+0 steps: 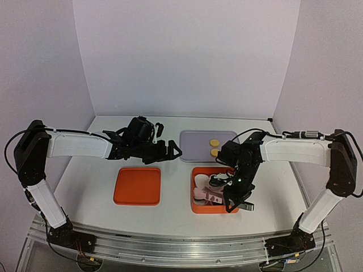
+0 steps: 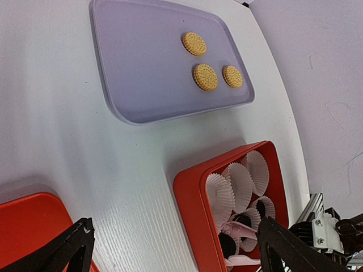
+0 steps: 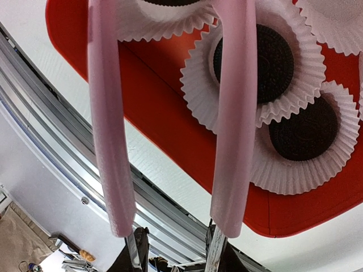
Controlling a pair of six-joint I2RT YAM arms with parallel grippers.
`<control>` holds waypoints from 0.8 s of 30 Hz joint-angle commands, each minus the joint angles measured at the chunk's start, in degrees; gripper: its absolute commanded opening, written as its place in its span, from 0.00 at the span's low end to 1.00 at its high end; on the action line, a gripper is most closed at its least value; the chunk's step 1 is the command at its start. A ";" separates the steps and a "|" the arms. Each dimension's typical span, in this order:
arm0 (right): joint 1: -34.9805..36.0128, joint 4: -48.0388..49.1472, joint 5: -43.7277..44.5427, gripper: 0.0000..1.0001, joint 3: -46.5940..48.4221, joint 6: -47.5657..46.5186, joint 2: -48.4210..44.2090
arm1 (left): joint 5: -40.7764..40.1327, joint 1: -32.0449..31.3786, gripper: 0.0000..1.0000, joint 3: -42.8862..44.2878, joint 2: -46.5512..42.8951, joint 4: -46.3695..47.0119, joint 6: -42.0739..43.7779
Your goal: Pack the cookies
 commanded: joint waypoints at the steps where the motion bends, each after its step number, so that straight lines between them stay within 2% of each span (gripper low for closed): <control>1: 0.32 0.66 -1.23 0.32 2.07 0.73 -0.91 | 0.74 -0.06 1.00 1.46 0.26 1.25 0.00; 13: 0.26 0.70 0.00 0.33 3.21 1.11 -3.35 | 1.29 -0.06 1.00 2.45 1.19 1.48 0.22; 24: 0.27 0.44 2.70 0.32 4.50 2.82 -14.59 | 2.03 -0.07 1.00 3.95 2.33 1.59 0.66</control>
